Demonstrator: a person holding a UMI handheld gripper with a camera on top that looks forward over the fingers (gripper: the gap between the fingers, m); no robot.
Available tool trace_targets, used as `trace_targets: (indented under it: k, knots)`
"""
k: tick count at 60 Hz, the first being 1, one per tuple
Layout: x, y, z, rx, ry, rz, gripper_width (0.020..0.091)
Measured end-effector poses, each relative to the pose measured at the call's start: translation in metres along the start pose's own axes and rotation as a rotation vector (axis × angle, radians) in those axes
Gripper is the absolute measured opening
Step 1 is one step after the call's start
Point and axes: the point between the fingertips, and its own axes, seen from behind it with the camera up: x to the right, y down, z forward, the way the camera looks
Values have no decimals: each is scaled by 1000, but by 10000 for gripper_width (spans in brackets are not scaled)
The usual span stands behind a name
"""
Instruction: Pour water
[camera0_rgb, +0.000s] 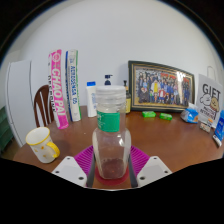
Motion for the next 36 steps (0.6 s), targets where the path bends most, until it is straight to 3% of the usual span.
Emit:
trace_targets:
  k: [5,9,10,12,28,36]
  knots:
    - [2,4,-2,-32,10,-1,597]
    - [3,5,-10,-65,22,-1,849]
    - [3,4,-13,-72,26,-1,870]
    - [4,3,-20,-90,39,-3,834]
    - [-16,-22,-136,-225,147,23,860]
    - [-36,-29,-199,-249,201,11,855]
